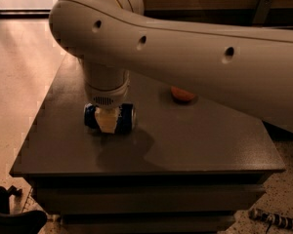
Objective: Knock pepsi can over
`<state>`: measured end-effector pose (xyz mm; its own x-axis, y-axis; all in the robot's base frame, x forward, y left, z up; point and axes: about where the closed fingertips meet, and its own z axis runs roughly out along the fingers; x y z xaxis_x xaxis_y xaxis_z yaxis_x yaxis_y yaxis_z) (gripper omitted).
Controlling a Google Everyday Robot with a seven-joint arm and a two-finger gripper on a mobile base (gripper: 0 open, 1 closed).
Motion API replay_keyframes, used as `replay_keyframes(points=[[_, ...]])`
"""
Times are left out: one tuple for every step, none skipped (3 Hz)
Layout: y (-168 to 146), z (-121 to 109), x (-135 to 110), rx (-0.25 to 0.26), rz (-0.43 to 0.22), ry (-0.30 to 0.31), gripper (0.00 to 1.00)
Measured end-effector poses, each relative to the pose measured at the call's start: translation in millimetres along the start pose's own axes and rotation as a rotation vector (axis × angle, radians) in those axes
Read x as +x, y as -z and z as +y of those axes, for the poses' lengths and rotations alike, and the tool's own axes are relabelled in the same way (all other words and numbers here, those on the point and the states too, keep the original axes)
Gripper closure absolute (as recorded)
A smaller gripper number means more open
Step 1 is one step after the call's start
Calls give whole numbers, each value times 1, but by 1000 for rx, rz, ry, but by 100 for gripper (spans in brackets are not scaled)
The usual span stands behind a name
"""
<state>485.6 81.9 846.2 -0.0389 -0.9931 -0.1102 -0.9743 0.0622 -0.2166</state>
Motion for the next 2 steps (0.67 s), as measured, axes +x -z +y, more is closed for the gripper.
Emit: replay_keyframes(points=[[1, 0, 0, 2, 0, 0, 61], [2, 1, 0, 5, -1, 1, 30]])
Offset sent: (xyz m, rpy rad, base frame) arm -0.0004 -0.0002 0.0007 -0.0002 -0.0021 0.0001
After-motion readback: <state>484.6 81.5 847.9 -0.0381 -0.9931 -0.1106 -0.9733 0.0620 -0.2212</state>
